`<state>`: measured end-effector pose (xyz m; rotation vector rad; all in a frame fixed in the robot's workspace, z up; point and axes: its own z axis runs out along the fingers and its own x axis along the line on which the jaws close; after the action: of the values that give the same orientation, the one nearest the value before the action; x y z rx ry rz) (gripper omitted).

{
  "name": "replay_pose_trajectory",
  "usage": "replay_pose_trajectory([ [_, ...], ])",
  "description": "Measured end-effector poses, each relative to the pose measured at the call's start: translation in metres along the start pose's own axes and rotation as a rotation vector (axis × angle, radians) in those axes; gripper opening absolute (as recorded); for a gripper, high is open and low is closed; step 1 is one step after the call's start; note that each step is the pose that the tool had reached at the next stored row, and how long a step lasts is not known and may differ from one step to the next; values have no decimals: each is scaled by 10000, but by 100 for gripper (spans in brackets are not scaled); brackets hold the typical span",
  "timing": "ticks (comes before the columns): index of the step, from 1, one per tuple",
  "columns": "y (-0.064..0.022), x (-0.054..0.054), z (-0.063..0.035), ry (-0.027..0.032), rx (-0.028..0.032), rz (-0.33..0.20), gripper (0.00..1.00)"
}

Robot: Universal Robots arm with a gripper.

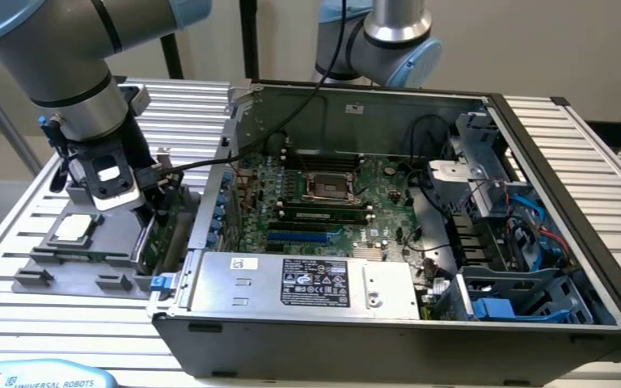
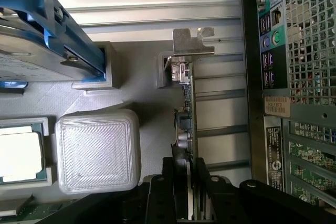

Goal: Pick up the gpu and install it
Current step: 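Pick up the gpu and move the gpu toward the slot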

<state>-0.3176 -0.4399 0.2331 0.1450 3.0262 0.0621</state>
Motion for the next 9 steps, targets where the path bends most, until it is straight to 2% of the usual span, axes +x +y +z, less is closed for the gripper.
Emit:
replay_pose_trajectory([
  [9,0,0,0,6,-1,-17,27],
])
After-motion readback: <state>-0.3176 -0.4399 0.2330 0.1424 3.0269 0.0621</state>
